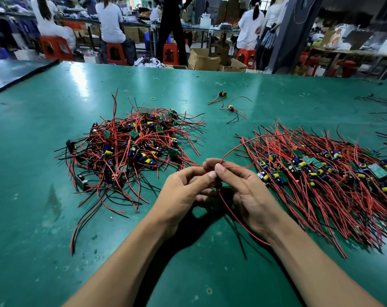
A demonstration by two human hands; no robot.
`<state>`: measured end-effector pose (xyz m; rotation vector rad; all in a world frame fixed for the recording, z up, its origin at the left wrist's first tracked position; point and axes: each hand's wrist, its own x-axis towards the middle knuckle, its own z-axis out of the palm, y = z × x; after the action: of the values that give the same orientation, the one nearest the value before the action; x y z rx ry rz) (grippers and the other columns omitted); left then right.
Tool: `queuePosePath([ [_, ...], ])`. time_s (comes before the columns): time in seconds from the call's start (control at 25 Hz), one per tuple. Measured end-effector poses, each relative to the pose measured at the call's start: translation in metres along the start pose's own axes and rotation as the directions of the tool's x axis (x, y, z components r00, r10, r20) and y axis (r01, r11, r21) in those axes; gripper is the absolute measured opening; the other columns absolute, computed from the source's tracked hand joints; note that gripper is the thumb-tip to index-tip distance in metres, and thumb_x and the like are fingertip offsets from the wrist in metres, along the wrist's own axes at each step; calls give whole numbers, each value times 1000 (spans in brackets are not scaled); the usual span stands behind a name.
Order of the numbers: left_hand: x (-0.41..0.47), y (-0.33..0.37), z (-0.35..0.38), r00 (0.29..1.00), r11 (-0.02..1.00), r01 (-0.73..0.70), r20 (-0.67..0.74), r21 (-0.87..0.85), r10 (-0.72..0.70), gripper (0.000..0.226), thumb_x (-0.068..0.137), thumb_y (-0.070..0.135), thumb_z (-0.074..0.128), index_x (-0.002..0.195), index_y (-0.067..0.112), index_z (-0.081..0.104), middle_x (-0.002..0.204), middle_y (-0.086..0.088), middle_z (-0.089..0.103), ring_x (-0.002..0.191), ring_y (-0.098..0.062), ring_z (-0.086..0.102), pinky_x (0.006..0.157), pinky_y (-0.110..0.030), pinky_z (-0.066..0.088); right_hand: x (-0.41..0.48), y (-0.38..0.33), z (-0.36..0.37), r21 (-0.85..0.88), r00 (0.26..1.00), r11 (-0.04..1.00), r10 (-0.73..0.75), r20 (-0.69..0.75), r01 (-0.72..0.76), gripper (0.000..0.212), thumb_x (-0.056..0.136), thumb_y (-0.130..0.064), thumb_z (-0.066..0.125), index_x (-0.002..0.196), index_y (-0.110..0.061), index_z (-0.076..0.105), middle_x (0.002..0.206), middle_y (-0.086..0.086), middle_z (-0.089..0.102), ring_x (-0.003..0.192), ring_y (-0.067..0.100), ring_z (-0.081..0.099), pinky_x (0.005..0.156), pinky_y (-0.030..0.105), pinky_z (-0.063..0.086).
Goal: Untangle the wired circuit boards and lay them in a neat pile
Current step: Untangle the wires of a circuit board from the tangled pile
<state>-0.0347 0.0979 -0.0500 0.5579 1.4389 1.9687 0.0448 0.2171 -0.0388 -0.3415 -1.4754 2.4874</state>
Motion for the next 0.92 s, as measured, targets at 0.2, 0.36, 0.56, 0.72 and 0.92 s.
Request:
queuePosePath([
  [0.2, 0, 2, 2, 997, 998, 61, 54, -22, -60, 11, 92, 5, 60, 100, 1, 67, 73, -6, 67, 57, -11, 56, 56, -19, 45, 4, -2, -12, -65, 999, 998, -13, -44, 10, 24, 84, -24, 68, 98, -6, 77, 103, 17, 71, 83, 31, 70, 77, 51, 61],
  [0.36, 0, 1, 2, 991, 995, 95, 94, -7, -94, 11, 92, 0, 59, 96, 0, 69, 72, -5, 65, 57, -11, 52, 58, -20, 40, 9, -1, -16, -101, 986, 994, -48, -160, 32, 20, 75, -24, 76, 87, -8, 77, 91, 15, 66, 79, 28, 63, 83, 50, 57],
  [0.56, -1, 0, 5, 992, 995, 53, 108, 90, -62, 5, 92, 3, 61, 92, 2, 65, 84, -14, 64, 75, -25, 56, 70, -29, 48, 8, 1, -17, -90, 991, 996, -37, -128, 26, 21, 65, -27, 84, 74, -13, 71, 81, 12, 64, 64, 22, 61, 65, 38, 57],
  [0.72, -4, 0, 4, 992, 994, 22, 119, 111, -35, 16, 92, 4, 61, 101, 4, 74, 92, -14, 70, 79, -24, 58, 73, -32, 50, 6, 4, -14, -22, 999, 1000, 21, -27, -21, 22, 66, -23, 84, 74, -10, 68, 84, 16, 67, 68, 26, 66, 62, 42, 60],
  [0.92, -2, -1, 5, 1000, 980, -15, 22, 200, 11, 15, 90, 6, 64, 80, -3, 71, 74, -14, 65, 67, -20, 58, 62, -25, 51, 8, 5, -13, -80, 998, 997, -12, -63, 7, 29, 71, -23, 83, 86, -3, 68, 83, 21, 60, 70, 27, 60, 66, 53, 61],
])
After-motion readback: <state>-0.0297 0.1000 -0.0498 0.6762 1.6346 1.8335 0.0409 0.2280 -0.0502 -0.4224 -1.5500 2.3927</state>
